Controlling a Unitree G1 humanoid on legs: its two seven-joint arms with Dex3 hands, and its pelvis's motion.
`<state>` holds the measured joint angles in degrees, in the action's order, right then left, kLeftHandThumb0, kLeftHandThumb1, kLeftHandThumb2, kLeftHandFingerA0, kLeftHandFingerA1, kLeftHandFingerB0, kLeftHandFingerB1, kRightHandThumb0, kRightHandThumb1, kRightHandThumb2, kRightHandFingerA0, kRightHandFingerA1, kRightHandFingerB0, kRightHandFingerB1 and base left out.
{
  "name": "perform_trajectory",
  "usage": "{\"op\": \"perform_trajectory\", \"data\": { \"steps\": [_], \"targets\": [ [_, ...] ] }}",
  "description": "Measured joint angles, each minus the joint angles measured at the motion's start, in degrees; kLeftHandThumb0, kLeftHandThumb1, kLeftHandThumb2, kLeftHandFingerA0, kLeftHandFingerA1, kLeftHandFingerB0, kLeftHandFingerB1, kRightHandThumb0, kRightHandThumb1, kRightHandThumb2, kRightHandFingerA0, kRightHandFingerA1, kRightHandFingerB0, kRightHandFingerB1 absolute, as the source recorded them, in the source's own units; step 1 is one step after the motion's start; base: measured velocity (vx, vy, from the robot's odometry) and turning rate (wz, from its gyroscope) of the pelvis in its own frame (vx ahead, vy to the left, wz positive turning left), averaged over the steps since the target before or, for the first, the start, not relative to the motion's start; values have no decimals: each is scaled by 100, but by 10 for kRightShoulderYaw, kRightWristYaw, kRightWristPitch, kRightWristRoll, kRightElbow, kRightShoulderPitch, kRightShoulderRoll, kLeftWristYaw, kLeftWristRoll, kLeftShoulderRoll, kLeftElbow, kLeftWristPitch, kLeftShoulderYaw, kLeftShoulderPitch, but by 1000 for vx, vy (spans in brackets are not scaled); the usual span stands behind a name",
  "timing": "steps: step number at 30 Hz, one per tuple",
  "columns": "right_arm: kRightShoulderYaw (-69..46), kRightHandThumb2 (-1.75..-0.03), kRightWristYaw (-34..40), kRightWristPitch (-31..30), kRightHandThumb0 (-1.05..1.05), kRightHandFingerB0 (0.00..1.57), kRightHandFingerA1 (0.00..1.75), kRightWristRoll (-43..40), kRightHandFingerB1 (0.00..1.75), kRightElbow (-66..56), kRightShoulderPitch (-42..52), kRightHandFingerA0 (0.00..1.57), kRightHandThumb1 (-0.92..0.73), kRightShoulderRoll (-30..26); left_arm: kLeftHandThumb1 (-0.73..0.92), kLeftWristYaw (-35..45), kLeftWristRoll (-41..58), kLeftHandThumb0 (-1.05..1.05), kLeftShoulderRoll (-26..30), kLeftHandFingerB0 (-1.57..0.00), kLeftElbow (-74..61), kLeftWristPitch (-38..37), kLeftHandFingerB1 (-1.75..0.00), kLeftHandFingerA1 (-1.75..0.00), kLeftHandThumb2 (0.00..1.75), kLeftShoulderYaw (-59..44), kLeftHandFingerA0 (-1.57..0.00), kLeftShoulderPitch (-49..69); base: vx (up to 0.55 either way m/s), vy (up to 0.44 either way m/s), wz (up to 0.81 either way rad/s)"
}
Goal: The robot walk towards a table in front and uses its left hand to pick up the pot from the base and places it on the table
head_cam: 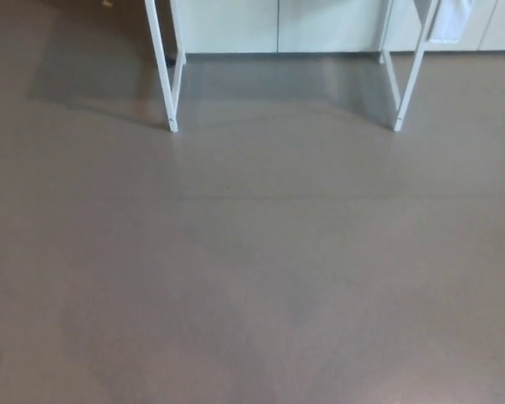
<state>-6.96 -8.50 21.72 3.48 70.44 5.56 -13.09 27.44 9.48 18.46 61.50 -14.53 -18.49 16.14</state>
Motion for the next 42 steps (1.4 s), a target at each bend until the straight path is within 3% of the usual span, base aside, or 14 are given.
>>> {"op": "perform_trajectory", "data": {
  "steps": [4, 5, 7, 8, 9, 14, 15, 18, 20, 21, 35, 36, 40, 42],
  "targets": [
    [-1, -58, 1, 0, -21, 28, 57, -1, 37, 0, -5, 50, -62, -2, 45, 0, 0, -2, 0, -14, 4, 0, -48, -53, 88, 0, -22, -5, 133, -82, -3],
    [-1, -89, 1, 0, -18, 17, 66, -1, 50, 0, -5, 45, -44, -2, 44, 1, 0, -2, 0, -14, 4, 0, -48, -53, 87, 0, -24, -5, 169, -20, -8],
    [0, -88, 2, 0, -19, 17, 67, -1, 51, -2, -4, 46, -44, -2, 42, 0, 0, -2, -1, -14, 6, 0, -48, -54, 87, 0, -25, -3, 159, 51, -14],
    [1, -57, 2, 0, -22, 27, 60, -1, 38, -2, -3, 50, -61, -2, 43, -1, 0, -1, -1, -14, 7, 0, -48, -54, 87, 0, -26, -2, 138, 80, -11],
    [1, -88, 2, 0, -18, 17, 68, 0, 51, -2, -1, 46, -43, -2, 43, -1, 0, -2, -1, -12, 8, 0, -47, -54, 87, 0, -26, -1, 166, 107, -6],
    [3, -88, 2, 0, -18, 17, 67, 0, 51, 0, -1, 45, -43, 0, 43, 0, 1, -2, 0, -12, 11, -3, -47, -54, 87, -1, -25, 0, 244, 236, 19],
    [4, -88, 2, 0, -18, 18, 68, 0, 51, 0, -3, 47, -42, 2, 61, -1, 0, -3, 2, -20, 10, -3, -30, -37, 59, -1, -27, 0, 209, 177, 8],
    [5, -88, 3, 1, -19, 17, 66, 1, 51, 3, -9, 44, -43, 5, 60, -8, 0, -4, 4, -21, 13, -6, -30, -37, 58, -1, -30, -4, 208, 78, 8],
    [5, -88, 4, 0, -18, 17, 65, 2, 51, 5, -10, 43, -43, 5, 44, -16, -1, -3, 2, -9, 14, -10, -46, -54, 88, 0, -24, -3, 168, -14, 10],
    [5, -88, 4, 0, -19, 17, 64, 2, 51, 5, -10, 41, -43, 5, 59, -19, -1, -6, 2, -21, 14, -12, -31, -37, 59, 0, -31, -2, 153, -43, 7],
    [-1, -89, 9, 0, -21, 14, 55, 3, 50, -1, -1, 20, -43, -6, 61, -108, -22, -8, -30, -22, 26, -58, -29, -34, 58, 19, -25, 2, 170, -154, 5],
    [-1, -67, 9, 0, -34, 22, 47, 3, 41, -1, -1, 25, -57, -6, 60, -110, -22, -10, -31, -24, 26, -59, -30, -34, 58, 20, -28, 2, 197, 50, -15],
    [0, -65, 16, -2, -30, 23, 45, 4, 40, 1, -2, 25, -61, 2, 63, -139, -32, -6, -48, -20, 23, -64, -29, -34, 58, 38, -22, 4, 183, 115, -15],
    [5, -90, 25, -3, -21, 14, 54, 5, 50, -1, -2, 20, -45, 14, 62, -149, -37, -6, -57, -20, 11, -64, -29, -33, 58, 46, -22, 5, 254, 180, 25]
  ]
}}
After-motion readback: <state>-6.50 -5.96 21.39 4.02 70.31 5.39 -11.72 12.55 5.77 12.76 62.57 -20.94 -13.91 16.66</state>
